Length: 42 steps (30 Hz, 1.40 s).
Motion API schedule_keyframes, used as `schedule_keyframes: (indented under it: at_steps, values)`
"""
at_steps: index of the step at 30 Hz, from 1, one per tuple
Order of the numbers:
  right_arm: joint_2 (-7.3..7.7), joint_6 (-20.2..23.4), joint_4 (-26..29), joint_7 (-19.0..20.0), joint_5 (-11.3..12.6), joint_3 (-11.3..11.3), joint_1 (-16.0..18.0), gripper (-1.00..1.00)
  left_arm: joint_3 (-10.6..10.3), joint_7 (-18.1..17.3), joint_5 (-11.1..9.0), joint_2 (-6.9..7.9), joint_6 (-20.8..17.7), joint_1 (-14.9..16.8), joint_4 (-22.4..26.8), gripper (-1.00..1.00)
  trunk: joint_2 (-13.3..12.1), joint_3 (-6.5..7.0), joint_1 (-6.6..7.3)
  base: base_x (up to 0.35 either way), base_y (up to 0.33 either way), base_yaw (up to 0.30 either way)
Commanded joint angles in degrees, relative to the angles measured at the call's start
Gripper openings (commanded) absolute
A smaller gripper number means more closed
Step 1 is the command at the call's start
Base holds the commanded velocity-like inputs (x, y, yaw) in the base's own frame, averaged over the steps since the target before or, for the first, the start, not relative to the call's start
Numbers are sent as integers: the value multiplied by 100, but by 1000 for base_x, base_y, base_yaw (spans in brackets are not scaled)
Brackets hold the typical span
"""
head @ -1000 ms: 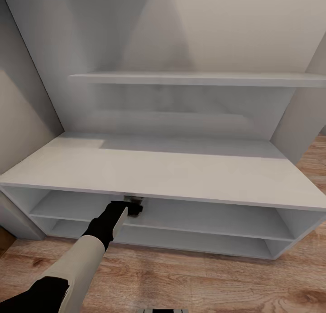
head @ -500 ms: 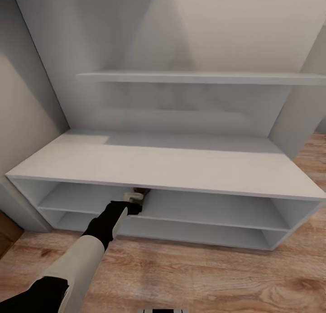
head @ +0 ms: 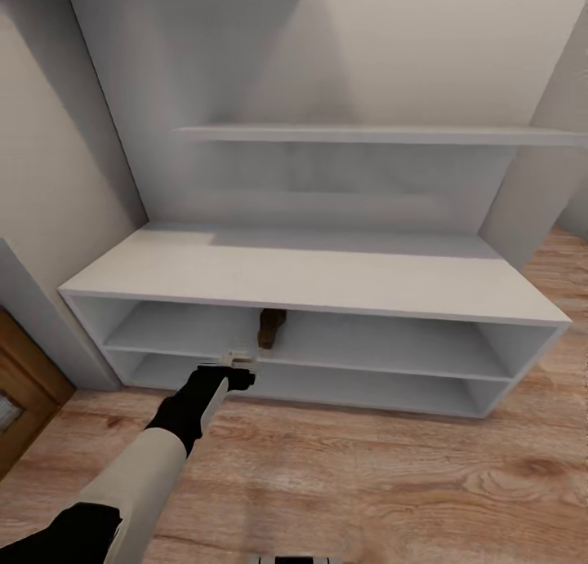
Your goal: Pick up the two gym shoes and the two sandals from the corridor floor and place them onto the hallstand (shoe rack) in the corridor, making sure they are on the rack and not on the floor. Arrange them so the two gym shoes are next to each other and the two sandals are next to each other.
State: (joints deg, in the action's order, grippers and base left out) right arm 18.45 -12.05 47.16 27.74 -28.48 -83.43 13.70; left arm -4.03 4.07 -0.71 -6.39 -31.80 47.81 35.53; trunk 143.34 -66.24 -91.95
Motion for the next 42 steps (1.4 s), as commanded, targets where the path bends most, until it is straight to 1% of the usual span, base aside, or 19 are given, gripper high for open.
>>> schedule_keyframes:
  at_steps: [1, 4, 8, 9, 10, 11, 12, 13, 15, 16, 19, 21, 23, 24, 27, 30, 31, 35, 42]
  values:
    - [1, -25, 4, 30, -35, -33, 10, -100, -14, 26, -16, 17, 6, -83, 9, 100, 2, -4, 5, -314, 171, 0]
    - [1, -25, 4, 30, -35, -33, 10, -100, -19, 19, -16, 32, 158, -253, 14, 100, 2, -4, 5, -314, 172, 0]
    - [1, -25, 4, 30, -35, -28, 10, -100, -34, -53, -6, 60, 774, -645, 16, 100, 2, -4, 5, -308, 173, 0]
    - [1, -28, 4, 30, -35, -27, 10, -100, -40, -142, -2, 86, 1091, -832, 19, 100, 2, -4, 5, -293, 171, 0]
    - [-1, -32, 1, 30, -35, -19, 10, -100, -46, -679, 1, 266, 1876, -1285, 21, 100, 2, -4, 5, -242, 153, 0]
    - [-3, -33, -1, 30, -35, -15, 10, -100, -38, -1014, -8, 386, 2164, -1445, 17, 100, 2, -4, 5, -217, 143, 0]
    - [-4, -33, -2, 30, -35, -13, 10, -100, -25, -1200, -19, 452, 2304, -1522, 15, 100, 2, -4, 5, -201, 134, 0]
    - [-6, -33, -5, 30, -35, -11, 10, -100, -6, -1608, -39, 597, 2574, -1664, 12, 100, 2, -4, 5, -165, 100, 0]
    - [-7, -37, -8, 30, -35, -9, 10, -100, 18, -2048, -63, 741, 2842, -1800, 10, 100, 2, -4, 5, -132, 72, 0]
    - [-10, -39, -15, 30, -35, -7, 10, -100, 48, -2505, -101, 871, 3120, -1926, 1, 100, 2, -4, 5, -77, 41, 0]
    - [-13, -41, -26, 30, -35, -2, 10, -100, 120, -3170, -186, 1027, 3538, -2116, -34, 100, 2, -4, 5, -50, 27, 0]
    - [-34, -42, -41, 30, -35, 0, 10, -100, 258, -3930, -329, 1190, 4050, -2397, -60, 100, 2, -4, 5, -21, 11, 0]
    - [-45, -42, -47, 30, -33, 1, 10, -100, 342, -4242, -404, 1261, 4244, -2544, -52, 100, 2, -4, 5, -12, 6, 0]
    - [-58, -42, -52, 30, -31, 1, 10, -100, 439, -4506, -476, 1337, 4391, -2676, -35, 100, 2, -4, 5, -7, 4, 0]
    - [-80, -43, -54, 30, -28, 2, 10, -100, 646, -4894, -569, 1456, 4547, -2842, -11, 100, 2, -4, 5, -4, 2, 0]
    - [-97, -44, -39, 32, -27, 2, 10, -100, 858, -5098, -602, 1512, 4590, -2912, -3, 100, 2, -4, 5, -2, 1, 0]
    - [-163, -49, -16, 42, -21, 2, 10, -100, 1044, -5191, -602, 1521, 4617, -2945, -10, 100, 2, -4, 5, 0, 0, 0]
    - [-255, -51, -7, 47, -18, 2, 10, -100, 1125, -5215, -590, 1511, 4631, -2959, -15, 100, 2, -4, 5, 0, 0, 0]
    - [-305, -51, 61, 47, -16, 1, 10, -100, 1145, -5221, -619, 1516, 4631, -2961, -5, 100, 2, -4, 5, 0, 68, 0]
